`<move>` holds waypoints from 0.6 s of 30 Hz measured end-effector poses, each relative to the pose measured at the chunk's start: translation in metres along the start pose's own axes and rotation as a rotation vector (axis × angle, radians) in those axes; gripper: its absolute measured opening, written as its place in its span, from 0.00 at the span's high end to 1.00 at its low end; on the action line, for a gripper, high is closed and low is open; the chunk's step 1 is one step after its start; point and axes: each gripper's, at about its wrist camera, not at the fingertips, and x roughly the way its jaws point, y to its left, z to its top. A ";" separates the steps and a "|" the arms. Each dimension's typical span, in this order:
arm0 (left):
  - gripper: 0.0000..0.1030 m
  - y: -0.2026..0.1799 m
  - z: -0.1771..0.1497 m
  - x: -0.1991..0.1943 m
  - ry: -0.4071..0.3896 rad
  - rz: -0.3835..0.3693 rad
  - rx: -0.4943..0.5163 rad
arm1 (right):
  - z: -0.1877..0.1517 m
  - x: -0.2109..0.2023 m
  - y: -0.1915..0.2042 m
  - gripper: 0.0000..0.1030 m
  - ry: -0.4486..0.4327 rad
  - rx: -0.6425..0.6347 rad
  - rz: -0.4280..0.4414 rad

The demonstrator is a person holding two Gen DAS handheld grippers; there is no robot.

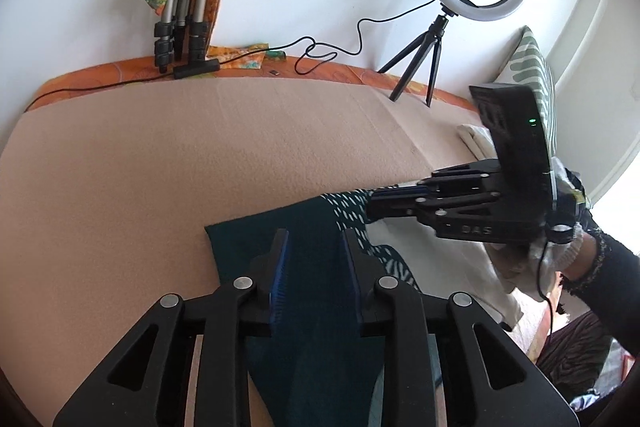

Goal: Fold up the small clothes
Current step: 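Grasp the bundle edge with both grippers and straighten it flat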

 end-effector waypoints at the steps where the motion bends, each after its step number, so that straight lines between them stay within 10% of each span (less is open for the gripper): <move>1: 0.77 0.000 -0.003 -0.001 0.008 -0.019 -0.016 | -0.002 0.005 -0.001 0.91 0.013 -0.001 -0.015; 18: 0.77 -0.058 -0.074 0.024 0.203 -0.094 0.138 | -0.058 -0.040 0.050 0.90 0.007 -0.036 0.020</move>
